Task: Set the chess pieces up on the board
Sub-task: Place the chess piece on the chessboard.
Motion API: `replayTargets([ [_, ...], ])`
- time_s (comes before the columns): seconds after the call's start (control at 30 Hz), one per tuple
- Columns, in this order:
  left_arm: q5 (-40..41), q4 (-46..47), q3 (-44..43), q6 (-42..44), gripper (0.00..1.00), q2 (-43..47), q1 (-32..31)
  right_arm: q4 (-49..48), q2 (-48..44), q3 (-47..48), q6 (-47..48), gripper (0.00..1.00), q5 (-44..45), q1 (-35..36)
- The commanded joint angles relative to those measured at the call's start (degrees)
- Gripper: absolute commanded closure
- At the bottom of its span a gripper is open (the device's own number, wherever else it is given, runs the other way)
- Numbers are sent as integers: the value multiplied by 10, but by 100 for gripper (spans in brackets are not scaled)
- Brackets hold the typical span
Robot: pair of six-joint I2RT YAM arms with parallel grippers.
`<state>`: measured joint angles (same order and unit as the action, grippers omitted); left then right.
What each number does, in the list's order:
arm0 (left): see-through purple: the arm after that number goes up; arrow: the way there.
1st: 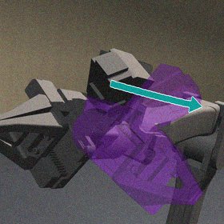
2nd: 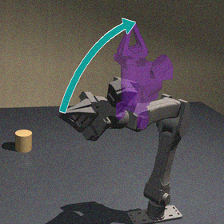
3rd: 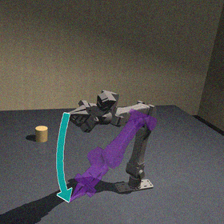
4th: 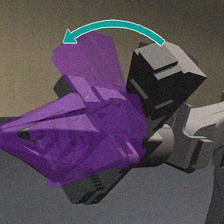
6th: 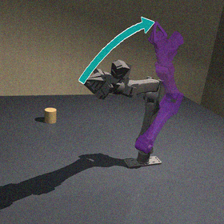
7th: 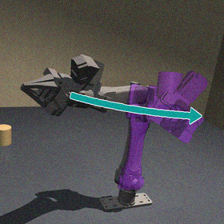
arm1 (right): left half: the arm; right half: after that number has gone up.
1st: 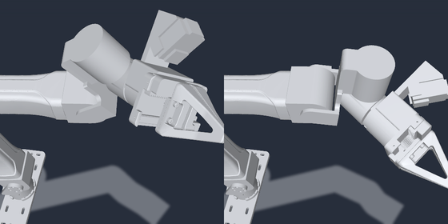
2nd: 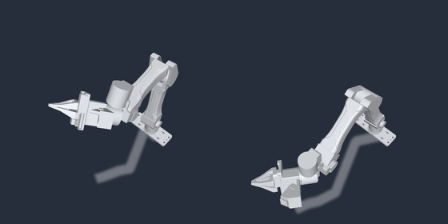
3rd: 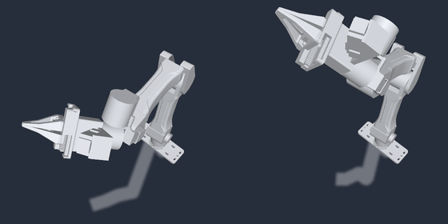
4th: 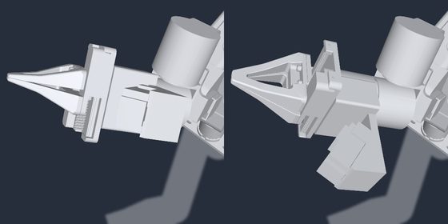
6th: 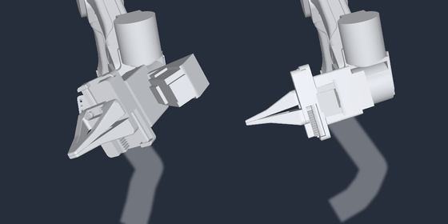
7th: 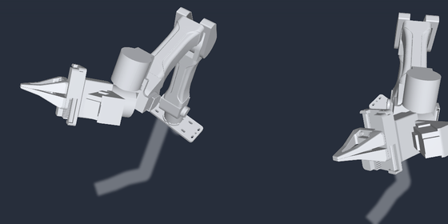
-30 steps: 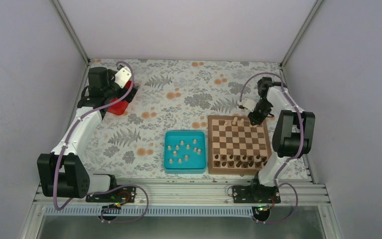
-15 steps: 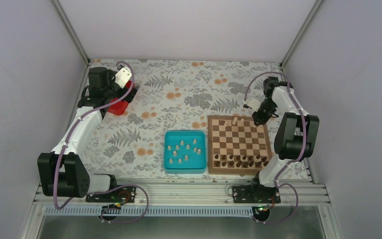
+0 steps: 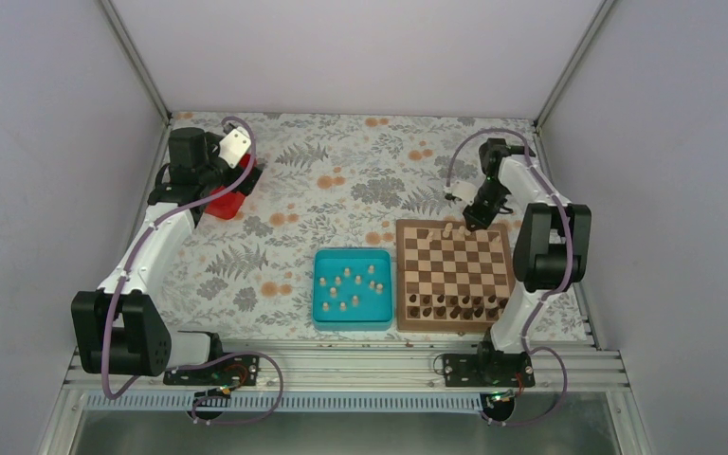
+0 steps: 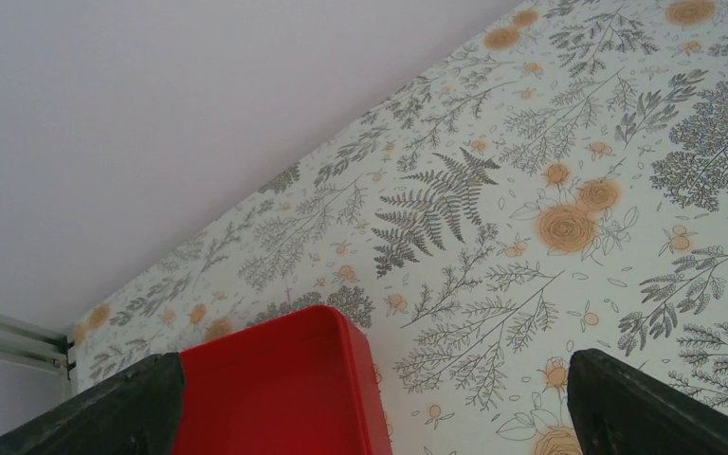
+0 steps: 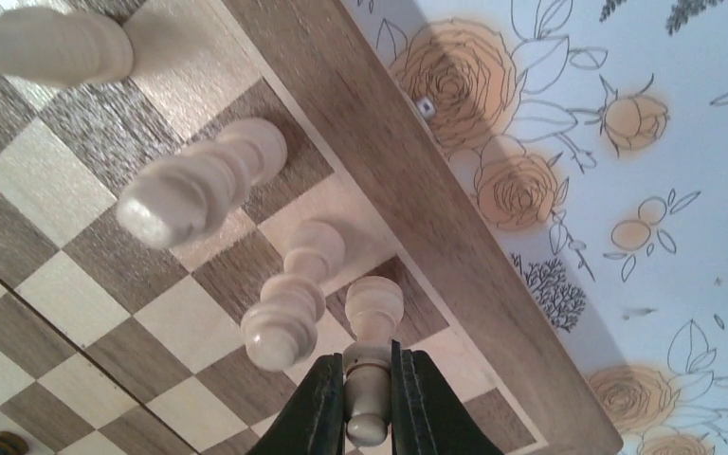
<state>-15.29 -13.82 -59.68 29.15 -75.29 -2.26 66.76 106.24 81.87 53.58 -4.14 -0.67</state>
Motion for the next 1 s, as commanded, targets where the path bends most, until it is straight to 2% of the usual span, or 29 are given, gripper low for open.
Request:
replayTargets([
  [0.0,-7,6,-4,3,0,7,2,6,15,24,-11,90,1,8],
  [0.7,-7,5,-1,5,0,12,2,0,8,0,-16,89,30,7],
  [0.87,-8,5,-1,5,0,10,2,-3,9,-4,-16,85,31,6],
  [0.97,-8,5,-2,4,0,9,2,1,7,-2,-13,78,26,6],
])
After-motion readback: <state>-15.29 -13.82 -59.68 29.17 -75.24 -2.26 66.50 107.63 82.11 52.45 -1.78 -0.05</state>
